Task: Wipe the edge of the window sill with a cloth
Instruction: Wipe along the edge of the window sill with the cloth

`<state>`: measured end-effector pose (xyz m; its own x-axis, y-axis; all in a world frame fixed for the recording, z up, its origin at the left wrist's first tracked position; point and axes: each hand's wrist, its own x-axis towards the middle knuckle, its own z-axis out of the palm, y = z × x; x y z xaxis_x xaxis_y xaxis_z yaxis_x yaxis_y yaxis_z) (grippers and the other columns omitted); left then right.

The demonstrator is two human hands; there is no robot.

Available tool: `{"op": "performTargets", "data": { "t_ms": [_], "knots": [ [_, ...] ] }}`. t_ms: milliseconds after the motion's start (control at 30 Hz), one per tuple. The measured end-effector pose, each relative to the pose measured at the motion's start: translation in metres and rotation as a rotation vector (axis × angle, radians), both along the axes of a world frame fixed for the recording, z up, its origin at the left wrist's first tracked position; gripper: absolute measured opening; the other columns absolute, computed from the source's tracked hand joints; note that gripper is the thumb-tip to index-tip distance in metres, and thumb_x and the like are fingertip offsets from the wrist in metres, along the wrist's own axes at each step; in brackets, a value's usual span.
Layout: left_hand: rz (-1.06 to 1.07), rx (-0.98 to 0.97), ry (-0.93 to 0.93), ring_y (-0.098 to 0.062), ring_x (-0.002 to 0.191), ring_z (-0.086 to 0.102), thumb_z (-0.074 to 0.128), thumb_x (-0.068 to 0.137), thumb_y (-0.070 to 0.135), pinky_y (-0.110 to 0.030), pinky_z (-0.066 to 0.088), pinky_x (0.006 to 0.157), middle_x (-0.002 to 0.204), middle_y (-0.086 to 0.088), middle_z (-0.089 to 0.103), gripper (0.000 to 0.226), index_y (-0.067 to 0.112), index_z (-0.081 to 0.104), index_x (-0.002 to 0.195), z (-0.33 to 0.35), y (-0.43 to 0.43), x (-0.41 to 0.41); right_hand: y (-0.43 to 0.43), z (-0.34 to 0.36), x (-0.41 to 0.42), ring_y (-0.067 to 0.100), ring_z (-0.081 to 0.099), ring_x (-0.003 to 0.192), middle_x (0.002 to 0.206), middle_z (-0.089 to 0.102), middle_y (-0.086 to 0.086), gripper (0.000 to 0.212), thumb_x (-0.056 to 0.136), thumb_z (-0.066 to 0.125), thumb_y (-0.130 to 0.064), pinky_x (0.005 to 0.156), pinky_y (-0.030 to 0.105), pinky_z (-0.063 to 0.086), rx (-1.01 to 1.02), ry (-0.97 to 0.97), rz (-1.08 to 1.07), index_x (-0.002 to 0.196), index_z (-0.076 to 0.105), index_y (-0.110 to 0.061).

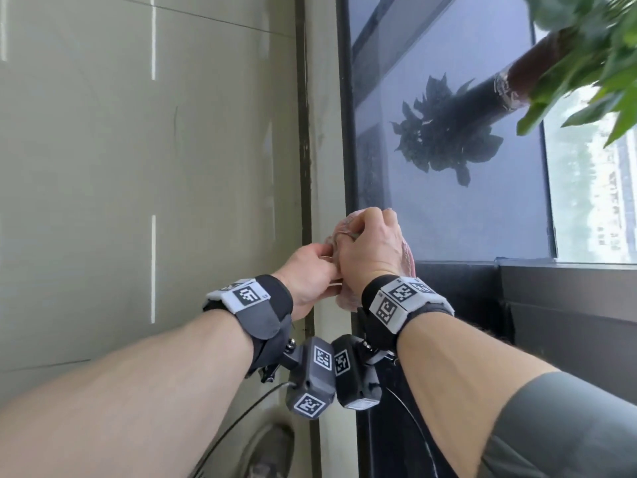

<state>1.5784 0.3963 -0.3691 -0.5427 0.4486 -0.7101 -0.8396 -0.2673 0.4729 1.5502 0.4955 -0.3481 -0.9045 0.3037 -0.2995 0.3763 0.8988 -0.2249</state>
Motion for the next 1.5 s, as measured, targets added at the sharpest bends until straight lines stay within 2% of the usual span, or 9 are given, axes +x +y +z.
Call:
{"op": "performTargets", "data": {
  "t_ms": [133, 300, 467, 600, 833, 1167, 1333, 1433, 1500],
  "knots": [
    [-0.004, -0.019, 0.021, -0.014, 0.065, 0.066, 0.050, 0.087, -0.010, -0.026, 0.053, 0.060, 0.075, -0.004, 0.067, 0.024, 0.006, 0.061, 0.100, 0.005, -0.017, -0.073, -0.015, 0.002, -0.076, 0.016, 0.041, 0.089, 0.094, 0.037, -0.007, 0.018, 0.081, 0.055, -0.023, 0.077, 0.028, 0.032, -0.072, 0.010, 0.045, 0.075, 0.040, -0.031],
    [0.076, -0.050, 0.025, -0.022, 0.079, 0.063, 0.050, 0.087, -0.010, -0.031, 0.052, 0.068, 0.095, -0.016, 0.066, 0.032, 0.002, 0.059, 0.116, 0.015, -0.024, -0.151, -0.027, 0.006, -0.162, 0.014, 0.038, 0.087, 0.092, 0.036, -0.008, 0.026, 0.081, 0.053, -0.023, 0.077, 0.026, 0.028, -0.075, 0.032, 0.077, 0.068, 0.034, -0.033],
    [0.146, -0.080, 0.072, -0.021, 0.074, 0.062, 0.048, 0.087, -0.013, -0.029, 0.053, 0.063, 0.089, -0.014, 0.065, 0.032, -0.002, 0.059, 0.115, 0.027, -0.041, -0.235, -0.049, 0.016, -0.256, 0.014, 0.039, 0.087, 0.093, 0.038, -0.007, 0.017, 0.084, 0.053, -0.023, 0.078, 0.026, 0.029, -0.109, 0.081, 0.120, 0.075, 0.041, -0.031],
    [0.158, -0.104, 0.091, -0.020, 0.066, 0.062, 0.046, 0.086, -0.015, -0.026, 0.053, 0.056, 0.079, -0.012, 0.065, 0.031, 0.001, 0.062, 0.106, 0.027, -0.057, -0.288, -0.068, 0.016, -0.309, 0.014, 0.036, 0.085, 0.092, 0.037, -0.007, 0.017, 0.084, 0.052, -0.021, 0.076, 0.025, 0.027, -0.109, 0.107, 0.168, 0.074, 0.040, -0.029],
    [0.131, -0.093, 0.108, -0.022, 0.070, 0.064, 0.048, 0.087, -0.012, -0.031, 0.055, 0.064, 0.082, -0.011, 0.068, 0.028, 0.006, 0.065, 0.101, 0.020, -0.072, -0.385, -0.081, 0.017, -0.406, 0.012, 0.037, 0.085, 0.095, 0.039, -0.007, 0.003, 0.087, 0.050, -0.025, 0.071, 0.025, 0.026, -0.046, 0.101, 0.175, 0.084, 0.050, -0.026],
    [0.032, -0.150, 0.070, -0.028, 0.072, 0.060, 0.048, 0.090, -0.007, -0.037, 0.055, 0.062, 0.091, -0.021, 0.066, 0.021, 0.004, 0.063, 0.098, 0.016, -0.106, -0.493, -0.117, 0.011, -0.508, 0.014, 0.042, 0.084, 0.089, 0.037, -0.009, 0.014, 0.084, 0.049, -0.025, 0.073, 0.027, 0.029, 0.014, 0.074, 0.176, 0.074, 0.042, -0.033],
    [0.030, -0.158, 0.098, -0.029, 0.076, 0.059, 0.047, 0.090, -0.009, -0.045, 0.053, 0.073, 0.100, -0.028, 0.065, 0.024, 0.000, 0.061, 0.108, 0.015, -0.119, -0.554, -0.130, 0.009, -0.569, 0.014, 0.040, 0.085, 0.088, 0.035, -0.009, 0.028, 0.083, 0.054, -0.021, 0.075, 0.025, 0.028, -0.059, 0.124, 0.140, 0.066, 0.034, -0.033],
    [0.006, -0.167, 0.087, -0.026, 0.072, 0.060, 0.046, 0.090, -0.009, -0.035, 0.052, 0.061, 0.092, -0.020, 0.067, 0.027, 0.001, 0.062, 0.109, 0.014, -0.121, -0.592, -0.132, 0.008, -0.603, 0.013, 0.039, 0.084, 0.089, 0.036, -0.009, 0.034, 0.083, 0.054, -0.020, 0.075, 0.025, 0.028, -0.082, 0.117, 0.120, 0.063, 0.030, -0.033],
    [-0.009, -0.180, 0.092, -0.024, 0.074, 0.061, 0.045, 0.091, -0.009, -0.034, 0.052, 0.063, 0.094, -0.018, 0.068, 0.027, 0.002, 0.062, 0.109, 0.014, -0.122, -0.600, -0.132, 0.009, -0.608, 0.014, 0.040, 0.085, 0.091, 0.038, -0.007, 0.032, 0.083, 0.055, -0.021, 0.077, 0.025, 0.029, -0.107, 0.110, 0.123, 0.065, 0.032, -0.033]
  ]
}}
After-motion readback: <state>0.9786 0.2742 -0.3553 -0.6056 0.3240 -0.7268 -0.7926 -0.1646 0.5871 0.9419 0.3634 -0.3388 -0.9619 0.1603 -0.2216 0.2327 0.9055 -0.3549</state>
